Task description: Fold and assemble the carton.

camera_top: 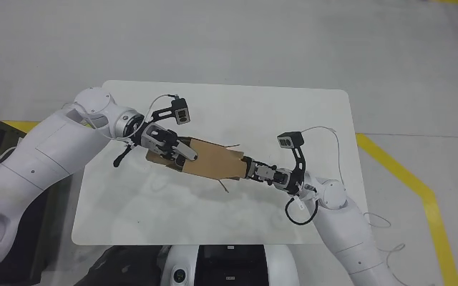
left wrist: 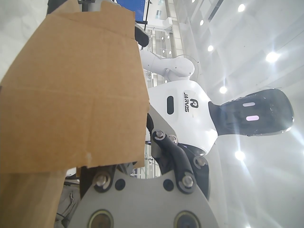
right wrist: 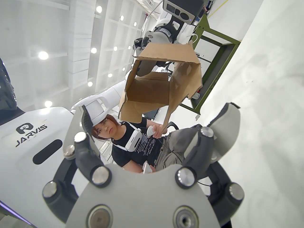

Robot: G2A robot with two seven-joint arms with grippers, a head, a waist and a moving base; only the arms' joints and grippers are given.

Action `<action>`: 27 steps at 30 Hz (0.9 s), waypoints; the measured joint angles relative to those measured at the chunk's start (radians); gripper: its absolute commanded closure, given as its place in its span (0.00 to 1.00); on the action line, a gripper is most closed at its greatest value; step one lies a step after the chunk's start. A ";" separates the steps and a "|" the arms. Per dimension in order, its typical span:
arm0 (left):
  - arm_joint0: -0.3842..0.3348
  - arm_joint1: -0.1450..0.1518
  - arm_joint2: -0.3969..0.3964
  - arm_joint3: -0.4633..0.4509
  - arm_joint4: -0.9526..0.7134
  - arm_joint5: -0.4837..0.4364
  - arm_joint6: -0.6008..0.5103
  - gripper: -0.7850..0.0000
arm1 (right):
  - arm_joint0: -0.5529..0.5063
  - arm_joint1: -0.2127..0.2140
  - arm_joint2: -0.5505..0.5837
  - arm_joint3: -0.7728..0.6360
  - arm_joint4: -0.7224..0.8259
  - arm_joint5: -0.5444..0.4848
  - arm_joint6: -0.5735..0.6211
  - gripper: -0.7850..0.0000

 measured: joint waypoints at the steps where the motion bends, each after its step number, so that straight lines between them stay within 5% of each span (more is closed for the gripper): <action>1: 0.000 0.000 0.000 0.000 0.000 0.000 0.000 1.00 | 0.000 0.000 0.000 0.000 0.000 0.000 0.000 0.00; 9: 0.004 0.000 -0.005 -0.003 0.004 0.001 0.009 1.00 | 0.003 0.006 0.008 -0.034 -0.107 0.043 -0.057 0.00; 17: 0.011 0.012 -0.062 -0.013 -0.035 0.094 0.000 1.00 | -0.057 0.030 0.089 -0.123 -0.228 0.064 -0.122 0.00; 27: -0.012 -0.005 -0.026 -0.033 -0.126 0.180 0.000 1.00 | -0.065 0.041 0.091 -0.079 -0.260 0.088 -0.148 0.02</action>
